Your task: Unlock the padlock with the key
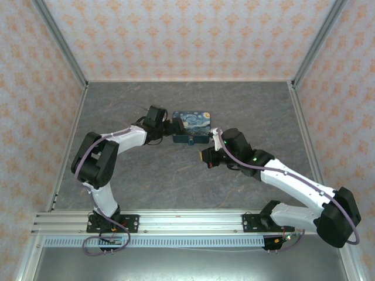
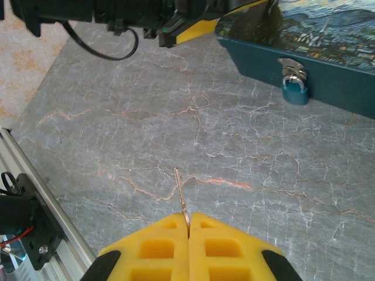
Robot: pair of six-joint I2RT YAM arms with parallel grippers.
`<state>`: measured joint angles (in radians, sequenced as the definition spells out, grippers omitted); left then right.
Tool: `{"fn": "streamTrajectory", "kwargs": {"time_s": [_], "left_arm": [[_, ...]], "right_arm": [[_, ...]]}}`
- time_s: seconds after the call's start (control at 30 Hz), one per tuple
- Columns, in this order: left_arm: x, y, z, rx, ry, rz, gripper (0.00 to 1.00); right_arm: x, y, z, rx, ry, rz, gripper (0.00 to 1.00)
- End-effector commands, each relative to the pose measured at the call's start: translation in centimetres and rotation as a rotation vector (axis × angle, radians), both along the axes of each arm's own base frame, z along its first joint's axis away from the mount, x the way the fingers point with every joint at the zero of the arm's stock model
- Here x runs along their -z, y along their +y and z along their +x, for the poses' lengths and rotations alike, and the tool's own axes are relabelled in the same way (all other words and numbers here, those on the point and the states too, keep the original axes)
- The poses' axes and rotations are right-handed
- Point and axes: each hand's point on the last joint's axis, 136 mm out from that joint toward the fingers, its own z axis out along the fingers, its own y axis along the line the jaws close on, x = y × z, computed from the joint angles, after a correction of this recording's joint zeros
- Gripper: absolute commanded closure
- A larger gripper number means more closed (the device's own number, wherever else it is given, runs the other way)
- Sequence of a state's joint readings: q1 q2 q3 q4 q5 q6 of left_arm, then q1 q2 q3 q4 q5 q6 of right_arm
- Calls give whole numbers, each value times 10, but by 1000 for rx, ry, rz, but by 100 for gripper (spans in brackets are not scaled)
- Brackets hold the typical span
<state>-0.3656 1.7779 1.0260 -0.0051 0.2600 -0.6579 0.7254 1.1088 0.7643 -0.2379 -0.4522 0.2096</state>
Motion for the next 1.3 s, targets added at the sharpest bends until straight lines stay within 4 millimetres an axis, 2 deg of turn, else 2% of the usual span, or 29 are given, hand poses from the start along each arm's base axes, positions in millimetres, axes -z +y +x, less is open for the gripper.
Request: {"fn": "streamTrajectory", "kwargs": {"time_s": [0.0,0.23,0.43,0.63,0.73,0.83,0.9,0.93,1.1,1.17,1.27], "left_arm": [[52,38,-52,-52,180,146,0],[56,53,-88,-74,197,149,0],[51,69,-97,-100,199,217,0],[45,79,-88,-111,200,206,0],[25,77,-76,-96,150,213,0],[-4,75,-62,-87,88,213,0],[-26,71,-54,-81,35,194,0],[-37,68,-52,-75,8,180,0],[-87,36,-48,11,-102,158,0],[-100,12,-50,71,-129,162,0],[-104,-27,-49,171,-134,157,1]], "right_arm": [[-13,5,8,10,-21,28,100],[-7,10,11,9,-7,38,100],[-3,19,13,-10,10,63,100],[0,21,20,-8,35,71,100],[1,18,22,0,40,67,100],[0,9,25,36,40,60,100],[0,1,27,65,33,48,100],[-6,-5,27,84,17,49,100],[-8,-40,32,204,1,-11,100],[-9,-53,32,249,4,-25,100],[-10,-70,34,315,7,-38,100]]}}
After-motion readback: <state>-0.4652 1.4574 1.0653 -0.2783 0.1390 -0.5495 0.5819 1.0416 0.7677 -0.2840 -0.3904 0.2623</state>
